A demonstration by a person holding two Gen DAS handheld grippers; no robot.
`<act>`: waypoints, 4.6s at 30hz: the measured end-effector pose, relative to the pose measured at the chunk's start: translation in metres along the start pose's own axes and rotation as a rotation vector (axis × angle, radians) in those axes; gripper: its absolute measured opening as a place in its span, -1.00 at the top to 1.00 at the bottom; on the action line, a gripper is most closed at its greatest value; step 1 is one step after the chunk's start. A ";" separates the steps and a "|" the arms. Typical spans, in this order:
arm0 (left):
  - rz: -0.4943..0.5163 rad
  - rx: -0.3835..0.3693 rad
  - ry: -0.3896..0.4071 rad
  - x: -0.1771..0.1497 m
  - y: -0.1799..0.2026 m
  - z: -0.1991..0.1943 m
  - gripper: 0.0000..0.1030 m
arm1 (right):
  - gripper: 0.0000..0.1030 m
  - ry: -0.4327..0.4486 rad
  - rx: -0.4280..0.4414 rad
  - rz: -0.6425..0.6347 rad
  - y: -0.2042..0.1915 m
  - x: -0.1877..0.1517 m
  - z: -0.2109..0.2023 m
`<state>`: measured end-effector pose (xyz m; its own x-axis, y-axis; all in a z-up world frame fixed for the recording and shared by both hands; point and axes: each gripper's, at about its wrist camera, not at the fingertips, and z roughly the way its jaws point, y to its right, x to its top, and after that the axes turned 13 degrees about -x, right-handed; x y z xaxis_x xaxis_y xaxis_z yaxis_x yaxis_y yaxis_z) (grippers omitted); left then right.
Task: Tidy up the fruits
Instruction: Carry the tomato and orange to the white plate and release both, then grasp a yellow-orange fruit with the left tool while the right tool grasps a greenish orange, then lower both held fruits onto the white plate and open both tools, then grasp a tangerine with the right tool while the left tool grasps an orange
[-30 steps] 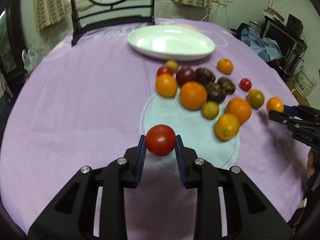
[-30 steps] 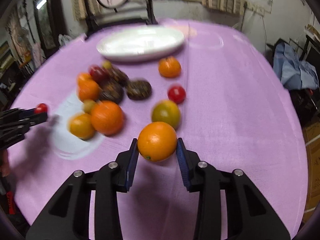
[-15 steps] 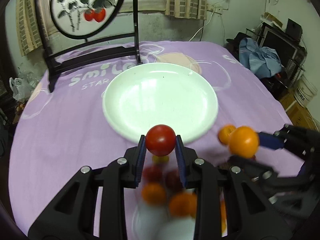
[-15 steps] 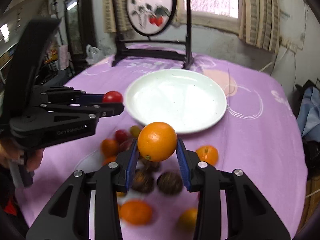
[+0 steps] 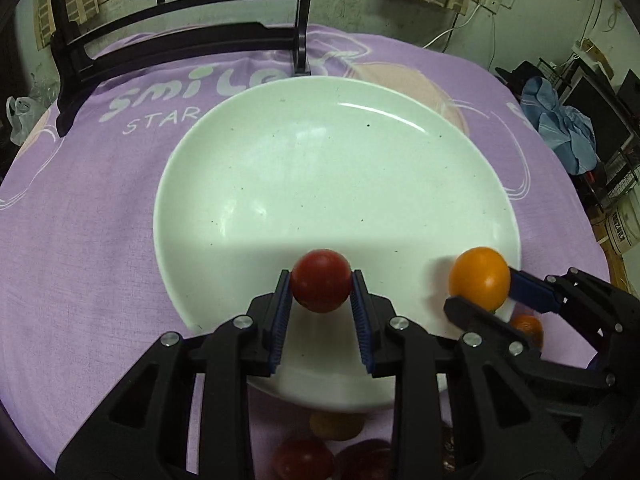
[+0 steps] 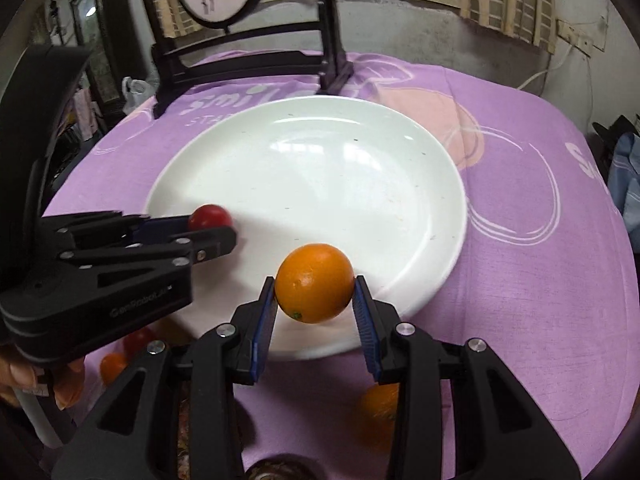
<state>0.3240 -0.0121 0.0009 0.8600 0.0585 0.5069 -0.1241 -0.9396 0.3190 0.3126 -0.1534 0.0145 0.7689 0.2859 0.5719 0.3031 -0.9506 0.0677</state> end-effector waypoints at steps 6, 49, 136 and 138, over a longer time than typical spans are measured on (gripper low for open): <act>0.010 0.025 0.058 -0.002 0.005 -0.025 -0.31 | 0.11 0.025 0.031 0.038 0.010 -0.007 -0.022; 0.201 -0.134 0.018 -0.215 0.083 -0.088 0.23 | -0.30 0.088 -0.033 0.075 0.016 -0.208 -0.140; 0.113 0.063 0.222 -0.070 0.028 -0.099 -0.72 | -0.05 0.121 0.048 0.063 0.014 -0.083 -0.097; 0.118 0.071 0.225 -0.091 0.032 -0.104 -0.74 | -0.07 0.112 0.049 0.040 0.011 -0.102 -0.106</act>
<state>0.1903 -0.0121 0.0483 0.7089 0.0136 0.7051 -0.1750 -0.9652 0.1945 0.1780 -0.2062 0.0442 0.7140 0.2296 0.6615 0.3028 -0.9531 0.0040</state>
